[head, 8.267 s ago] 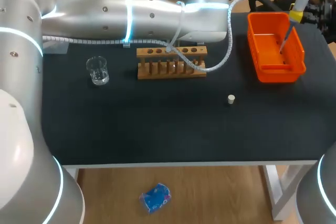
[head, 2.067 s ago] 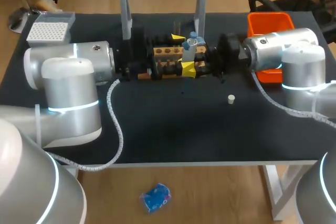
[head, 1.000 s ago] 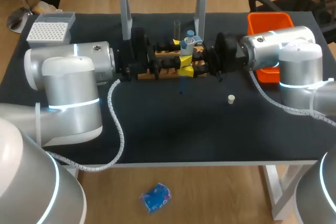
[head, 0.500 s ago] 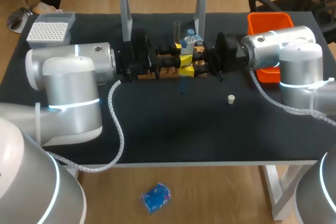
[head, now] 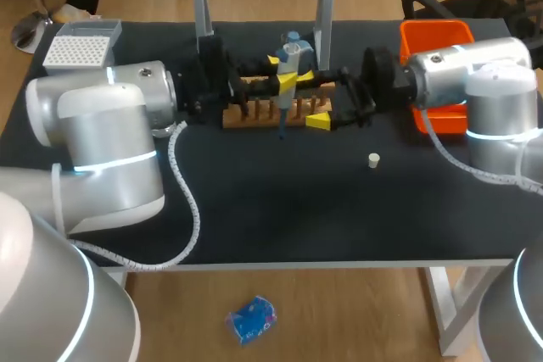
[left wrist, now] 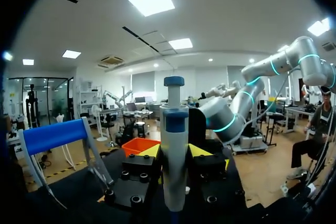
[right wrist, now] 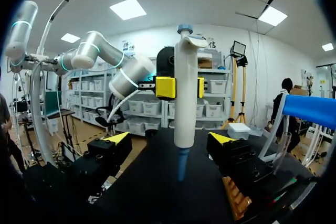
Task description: Invert the test tube, pick up the pipette, mount the tip to pipette, aspirate from beaker and dispense into the tube, eject the tip, return the pipette, and cap with the stopper.
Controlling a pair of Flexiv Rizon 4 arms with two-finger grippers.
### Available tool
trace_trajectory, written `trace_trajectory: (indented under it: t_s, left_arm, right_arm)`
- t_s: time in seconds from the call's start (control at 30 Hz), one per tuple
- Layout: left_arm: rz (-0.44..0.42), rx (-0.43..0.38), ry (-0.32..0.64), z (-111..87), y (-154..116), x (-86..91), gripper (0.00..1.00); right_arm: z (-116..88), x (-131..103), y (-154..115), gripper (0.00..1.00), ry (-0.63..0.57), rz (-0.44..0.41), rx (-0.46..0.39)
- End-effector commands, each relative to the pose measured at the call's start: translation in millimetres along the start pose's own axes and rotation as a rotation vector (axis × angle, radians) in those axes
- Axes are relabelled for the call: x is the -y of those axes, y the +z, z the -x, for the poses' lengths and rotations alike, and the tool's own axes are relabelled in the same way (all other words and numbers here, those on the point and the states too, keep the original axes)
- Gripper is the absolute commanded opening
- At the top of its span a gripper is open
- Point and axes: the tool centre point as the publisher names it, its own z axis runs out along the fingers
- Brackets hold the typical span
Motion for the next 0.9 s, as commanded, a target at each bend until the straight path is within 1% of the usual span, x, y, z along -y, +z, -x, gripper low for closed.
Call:
trace_trajectory:
  t_s: [0.03, 0.17, 0.27, 0.3, 0.37, 0.4, 0.47, 0.5, 0.53, 0.57, 0.63, 0.67, 0.7, 0.73, 0.9]
  left_arm:
    - [0.031, 0.126, -0.024, 3.9, -8.2, 9.5, 0.0]
    - [0.054, 0.224, -0.034, 22.9, -15.6, 13.5, 0.0]
    - [0.059, 0.314, -0.064, 40.9, -21.1, 16.8, 0.0]
    - [0.07, 0.331, -0.066, 47.4, -22.5, 17.9, 0.0]
    - [0.065, 0.384, -0.086, 58.5, -23.9, 19.6, 0.0]
    - [0.08, 0.406, -0.087, 66.6, -24.5, 20.7, 0.0]
    - [0.078, 0.462, -0.114, 79.9, -24.6, 22.5, 0.0]
    - [0.089, 0.494, -0.112, 86.1, -24.5, 22.9, 0.0]
    - [0.085, 0.536, -0.127, 92.6, -24.5, 24.0, 0.0]
    - [0.077, 0.551, -0.144, 96.9, -24.5, 24.7, 0.0]
    - [0.057, 0.623, -0.166, 111.5, -23.6, 26.5, 0.0]
    - [0.043, 0.642, -0.186, 117.8, -22.9, 26.6, 0.0]
    - [0.047, 0.671, -0.205, 122.0, -22.1, 25.6, 0.0]
    - [0.069, 0.669, -0.194, 123.9, -21.9, 25.2, 0.0]
    - [0.069, 0.669, -0.194, 123.9, -21.9, 25.2, 0.0]
  right_arm:
    - [-11.4, -25.3, -24.0, 1.0, -0.004, -0.064, 0.088]
    - [-2.7, -38.0, -36.6, 1.0, -0.018, -0.114, 0.144]
    - [6.5, -45.2, -42.0, 1.0, -0.014, -0.146, 0.185]
    - [8.8, -46.7, -42.5, 1.0, -0.008, -0.154, 0.197]
    - [17.3, -48.7, -43.9, 1.0, -0.002, -0.174, 0.223]
    - [21.3, -50.0, -44.6, 1.0, 0.003, -0.18, 0.24]
    - [29.9, -52.4, -45.7, 1.0, 0.01, -0.202, 0.277]
    - [34.1, -53.5, -46.3, 1.0, 0.013, -0.209, 0.296]
    - [38.1, -54.6, -46.5, 1.0, 0.015, -0.213, 0.31]
    - [40.6, -55.3, -46.4, 1.0, 0.016, -0.217, 0.322]
    - [50.6, -57.3, -46.5, 1.0, 0.017, -0.231, 0.374]
    - [50.6, -57.3, -46.5, 1.0, 0.017, -0.231, 0.374]
    - [50.6, -57.3, -46.5, 1.0, 0.017, -0.231, 0.374]
    - [50.6, -57.3, -46.5, 1.0, 0.017, -0.231, 0.374]
    - [50.6, -57.3, -46.5, 1.0, 0.017, -0.231, 0.374]
